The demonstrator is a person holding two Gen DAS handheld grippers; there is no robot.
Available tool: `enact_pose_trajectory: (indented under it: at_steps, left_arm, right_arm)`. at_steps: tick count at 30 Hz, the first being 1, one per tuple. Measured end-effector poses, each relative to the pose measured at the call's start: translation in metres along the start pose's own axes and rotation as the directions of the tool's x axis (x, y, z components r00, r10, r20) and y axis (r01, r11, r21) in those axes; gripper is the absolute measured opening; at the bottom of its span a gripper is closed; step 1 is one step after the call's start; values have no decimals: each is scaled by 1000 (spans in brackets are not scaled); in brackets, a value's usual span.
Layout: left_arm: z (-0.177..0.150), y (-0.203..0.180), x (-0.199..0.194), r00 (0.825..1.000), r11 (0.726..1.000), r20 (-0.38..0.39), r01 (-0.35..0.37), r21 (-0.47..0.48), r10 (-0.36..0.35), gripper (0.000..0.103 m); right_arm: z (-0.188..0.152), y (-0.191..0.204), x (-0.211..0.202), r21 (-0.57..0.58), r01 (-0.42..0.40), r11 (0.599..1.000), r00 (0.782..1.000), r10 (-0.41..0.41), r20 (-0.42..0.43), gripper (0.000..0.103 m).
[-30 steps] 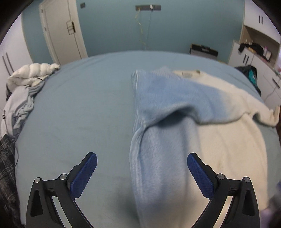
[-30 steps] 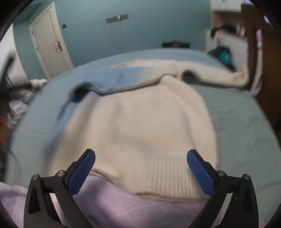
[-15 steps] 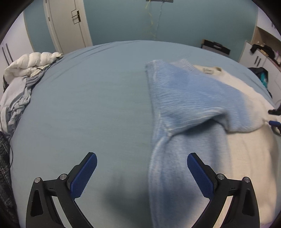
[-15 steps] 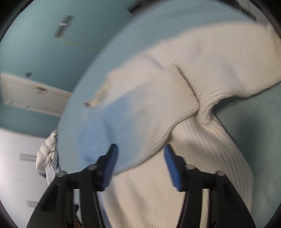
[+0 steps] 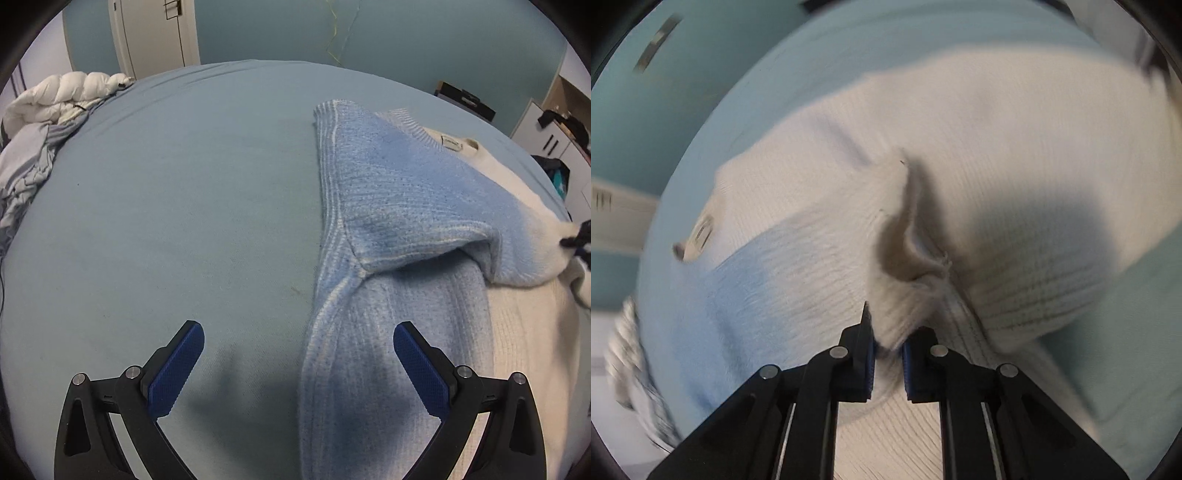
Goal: Fold small clothes
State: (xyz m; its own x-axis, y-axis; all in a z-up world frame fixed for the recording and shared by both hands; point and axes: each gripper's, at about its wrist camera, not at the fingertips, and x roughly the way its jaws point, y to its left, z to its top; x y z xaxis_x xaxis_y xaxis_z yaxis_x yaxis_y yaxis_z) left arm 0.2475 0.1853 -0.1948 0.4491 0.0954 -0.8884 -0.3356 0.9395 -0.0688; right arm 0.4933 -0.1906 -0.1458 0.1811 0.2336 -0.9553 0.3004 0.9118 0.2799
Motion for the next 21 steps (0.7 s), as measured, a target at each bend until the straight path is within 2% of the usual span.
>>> enact_pose_trajectory:
  at_steps: [1,3,4,6,8,9,11,14,15,17,18,19,20,21]
  left_arm:
    - [-1,0,2,1000,1000,-6,-9,1,9,103]
    - [-1,1,3,1000,1000,-17,-18,-1,18,103]
    - [-2,2,0,1000,1000,-20,-16,-6,15,103]
    - [-3,6,-2,1000,1000,-24,2,-22,-3,103]
    - [-3,7,-2,1000,1000,-28,13,-24,-13,103]
    - [-4,7,-2,1000,1000,-30,7,-18,-8,103]
    - [-5,6,0,999,1000,-31,-9,5,10,103]
    - [-7,1,8,999,999,-50,-1,42,4,103]
    - [-7,0,10,999,999,-53,1,52,2,103]
    - [-10,-4,20,997,997,-75,1,78,5,103]
    - [-11,-3,26,996,997,-88,6,82,1,103]
    - [-11,-3,31,995,997,-102,11,80,-3,103]
    - [-12,-2,39,992,997,-127,17,72,-8,103]
    - [-13,0,44,990,998,-139,26,63,-17,102]
  right_arm:
    - [1,7,-12,-28,8,1000,1000,-8,21,7]
    - [4,28,-51,-120,10,993,992,5,128,7]
    - [3,45,-79,-199,26,980,978,16,209,7]
    - [0,65,-117,-287,70,955,946,28,324,6]
    - [2,70,-146,-317,99,943,913,41,406,7]
    - [5,70,-148,-314,105,944,907,38,420,7]
    - [18,59,-151,-294,95,951,908,38,418,7]
    - [30,45,-116,-260,125,958,914,-9,407,7]
    - [29,38,-102,-248,105,963,922,-1,387,8]
    - [39,18,-69,-191,47,980,956,11,292,20]
    - [40,3,-50,-136,55,989,971,-21,238,25]
    - [39,-13,-35,-76,88,993,979,-72,192,35]
    - [36,-28,-22,-17,134,991,981,-130,144,37]
    - [26,-42,-17,24,138,990,982,-140,123,37]
